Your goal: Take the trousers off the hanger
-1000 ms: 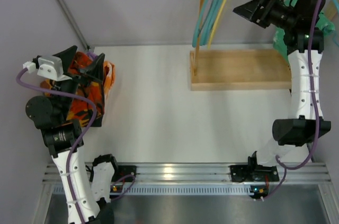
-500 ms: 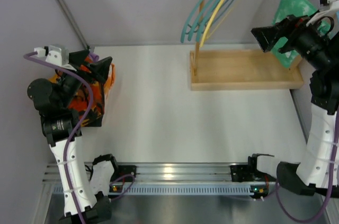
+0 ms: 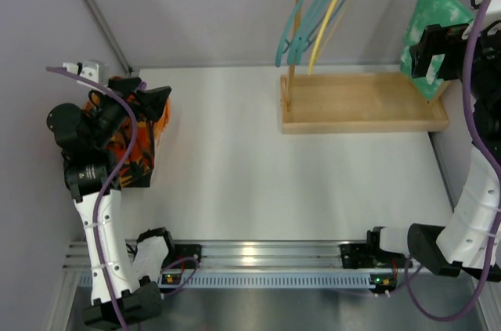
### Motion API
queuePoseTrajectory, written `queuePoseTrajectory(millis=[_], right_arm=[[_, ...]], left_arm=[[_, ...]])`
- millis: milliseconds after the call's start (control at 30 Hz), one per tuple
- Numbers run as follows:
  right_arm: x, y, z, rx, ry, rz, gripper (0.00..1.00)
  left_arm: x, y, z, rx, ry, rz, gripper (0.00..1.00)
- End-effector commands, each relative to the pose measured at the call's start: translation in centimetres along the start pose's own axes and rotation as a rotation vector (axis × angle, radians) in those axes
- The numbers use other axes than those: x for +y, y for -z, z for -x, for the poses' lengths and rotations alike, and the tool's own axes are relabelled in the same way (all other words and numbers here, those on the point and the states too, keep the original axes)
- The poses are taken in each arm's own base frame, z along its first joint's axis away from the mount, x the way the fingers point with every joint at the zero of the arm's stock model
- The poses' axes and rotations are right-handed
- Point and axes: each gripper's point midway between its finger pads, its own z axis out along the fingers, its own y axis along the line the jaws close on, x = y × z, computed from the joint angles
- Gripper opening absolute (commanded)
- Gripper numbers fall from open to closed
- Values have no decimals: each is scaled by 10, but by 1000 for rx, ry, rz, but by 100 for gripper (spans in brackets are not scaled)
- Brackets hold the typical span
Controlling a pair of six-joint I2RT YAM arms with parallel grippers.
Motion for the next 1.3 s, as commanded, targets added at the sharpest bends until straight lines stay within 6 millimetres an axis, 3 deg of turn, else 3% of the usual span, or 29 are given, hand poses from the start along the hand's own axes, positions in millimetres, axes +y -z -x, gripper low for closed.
queuePoseTrajectory(millis=[0, 167, 200, 233, 300, 333, 433, 567, 633, 867, 1000, 1133, 1267], right_arm=[[-36, -8, -7, 57, 112, -137, 99], [-61, -26, -3, 52, 138, -201, 99], [-68, -33, -4, 55, 140, -216, 99], [-73, -35, -2, 49, 145, -228, 99], [-84, -41, 7, 14, 164, -251, 99], [-87, -43, 10, 4, 175, -257, 99], [-103, -49, 21, -38, 206, -285, 99], [-140, -54, 22, -61, 193, -347, 99], [-149, -62, 20, -67, 189, -337, 99], [-191, -93, -13, -16, 150, -313, 100], [-198, -115, -29, -25, 66, -221, 99], [-186, -130, -36, -50, -52, -90, 99], [-168, -139, -33, -80, -187, 27, 88]], left_arm=[[2, -3, -4, 11, -7, -3, 99], [24, -14, -21, 118, -31, 77, 99], [36, -16, -23, 134, -51, 148, 99], [33, -27, -35, 184, -96, 134, 99], [36, -34, -39, 220, -159, 198, 99], [14, -43, -45, 232, -187, 132, 99], [-9, -50, -52, 241, -160, 62, 99], [-23, -51, -54, 241, -110, 9, 99], [-27, -50, -53, 238, -101, -4, 99], [-39, -41, -42, 204, -111, -38, 99], [-43, -37, -36, 189, -81, -36, 99], [-43, -36, -33, 180, -83, -32, 99], [-43, -35, -31, 174, -87, -28, 99]])
